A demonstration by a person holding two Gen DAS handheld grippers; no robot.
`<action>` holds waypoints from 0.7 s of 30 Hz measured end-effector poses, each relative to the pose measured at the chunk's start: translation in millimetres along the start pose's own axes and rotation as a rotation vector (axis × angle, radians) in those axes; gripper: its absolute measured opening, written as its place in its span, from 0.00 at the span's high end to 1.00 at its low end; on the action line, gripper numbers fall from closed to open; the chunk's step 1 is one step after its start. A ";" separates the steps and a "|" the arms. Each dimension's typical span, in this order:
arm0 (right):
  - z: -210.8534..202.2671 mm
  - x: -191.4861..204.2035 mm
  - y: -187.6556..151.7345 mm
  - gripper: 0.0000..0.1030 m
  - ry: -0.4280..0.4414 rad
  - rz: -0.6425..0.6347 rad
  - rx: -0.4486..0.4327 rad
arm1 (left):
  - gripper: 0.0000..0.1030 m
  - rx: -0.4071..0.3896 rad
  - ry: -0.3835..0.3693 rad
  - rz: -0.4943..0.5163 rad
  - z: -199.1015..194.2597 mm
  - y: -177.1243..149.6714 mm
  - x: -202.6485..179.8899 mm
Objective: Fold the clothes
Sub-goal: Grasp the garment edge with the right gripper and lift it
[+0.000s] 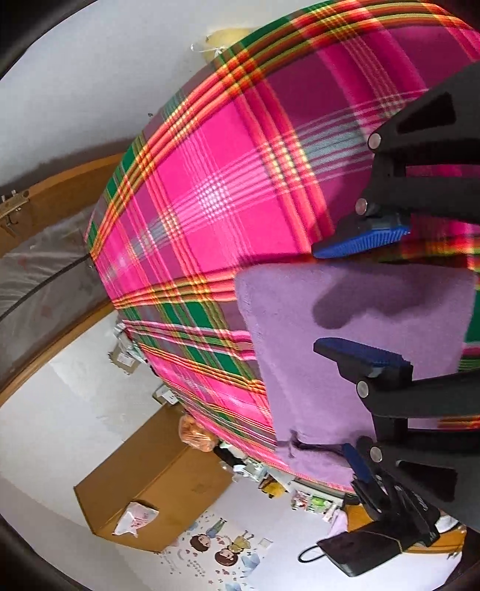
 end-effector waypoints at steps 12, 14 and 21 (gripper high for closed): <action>-12.4 6.5 -20.5 0.54 0.044 -0.012 0.147 | 0.71 0.005 0.004 0.000 2.9 -0.9 0.8; -13.6 6.2 -23.5 0.54 0.057 -0.002 0.173 | 0.71 0.004 0.003 0.000 2.8 -1.0 1.0; -11.9 1.8 -26.4 0.56 0.108 0.075 0.192 | 0.71 0.001 0.002 0.001 1.8 -1.2 1.6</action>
Point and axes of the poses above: each gripper's, at about its wrist camera, not at the fingertips, and z roughly the way its jaws point, x to its left, y to its top, the point moved 6 cm from there along z, roughly the way its jaws point, and after that the axes turned 15 degrees about -y, right-handed, at the moved point
